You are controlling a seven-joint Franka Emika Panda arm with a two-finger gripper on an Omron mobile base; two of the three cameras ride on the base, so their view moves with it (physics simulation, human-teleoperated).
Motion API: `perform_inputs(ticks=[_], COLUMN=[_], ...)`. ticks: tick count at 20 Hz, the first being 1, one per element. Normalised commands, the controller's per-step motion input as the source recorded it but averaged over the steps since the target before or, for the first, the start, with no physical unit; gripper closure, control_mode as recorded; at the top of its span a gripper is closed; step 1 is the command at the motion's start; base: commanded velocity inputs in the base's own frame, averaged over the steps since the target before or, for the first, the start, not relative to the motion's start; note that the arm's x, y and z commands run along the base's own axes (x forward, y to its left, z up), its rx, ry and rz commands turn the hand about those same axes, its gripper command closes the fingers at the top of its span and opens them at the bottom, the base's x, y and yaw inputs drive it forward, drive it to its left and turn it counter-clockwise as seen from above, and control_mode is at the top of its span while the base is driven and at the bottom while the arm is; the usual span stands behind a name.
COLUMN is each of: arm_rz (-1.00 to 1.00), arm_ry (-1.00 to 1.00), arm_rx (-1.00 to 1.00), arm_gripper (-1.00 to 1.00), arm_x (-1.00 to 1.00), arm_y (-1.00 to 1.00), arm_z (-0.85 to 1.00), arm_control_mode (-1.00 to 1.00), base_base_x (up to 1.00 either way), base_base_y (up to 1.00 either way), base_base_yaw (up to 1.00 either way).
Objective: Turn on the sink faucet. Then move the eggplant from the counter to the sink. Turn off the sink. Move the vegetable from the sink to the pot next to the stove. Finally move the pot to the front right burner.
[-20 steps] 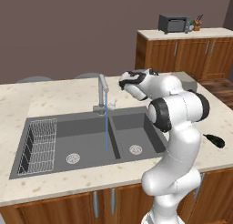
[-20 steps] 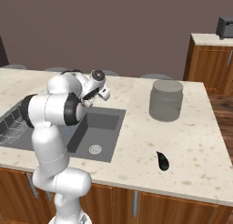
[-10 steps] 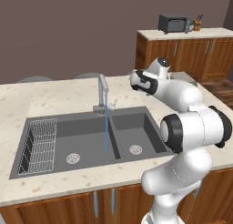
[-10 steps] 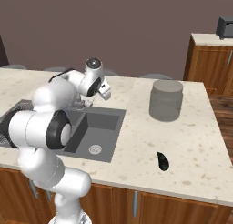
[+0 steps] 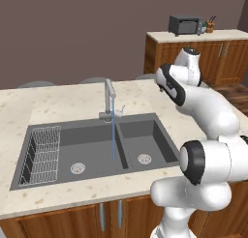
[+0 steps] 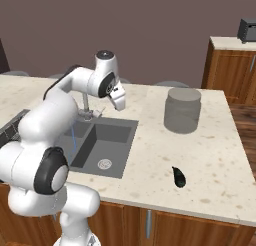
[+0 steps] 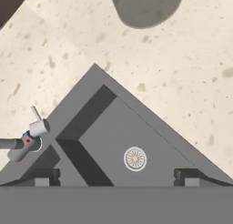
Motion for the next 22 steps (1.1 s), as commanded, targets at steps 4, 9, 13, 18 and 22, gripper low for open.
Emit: perform_inputs(ticks=[4, 9, 13, 18, 22], arm_rz=[-0.06, -0.04, -0.04, -0.03, 0.00], arm_ry=[0.07, 0.08, 0.13, 0.17, 0.17], arm_rx=[-0.03, -0.03, -0.02, -0.04, -0.06], arm_gripper=[-1.00, -1.00, -1.00, -1.00, -1.00], arm_x=[-1.00, -1.00, -0.79, -0.60, -0.37], arm_y=[-0.43, -0.49, -0.65, -0.67, -0.71], arm_z=[-0.16, -0.19, -0.22, -0.19, -0.07], arm_control_mode=[-1.00, -1.00, -1.00, -1.00, -1.00], base_base_x=[0.00, 0.00, 0.00, 0.00, 0.00], base_base_y=[0.00, 0.00, 0.00, 0.00, 0.00], base_base_yaw=[0.00, 0.00, 0.00, 0.00, 0.00])
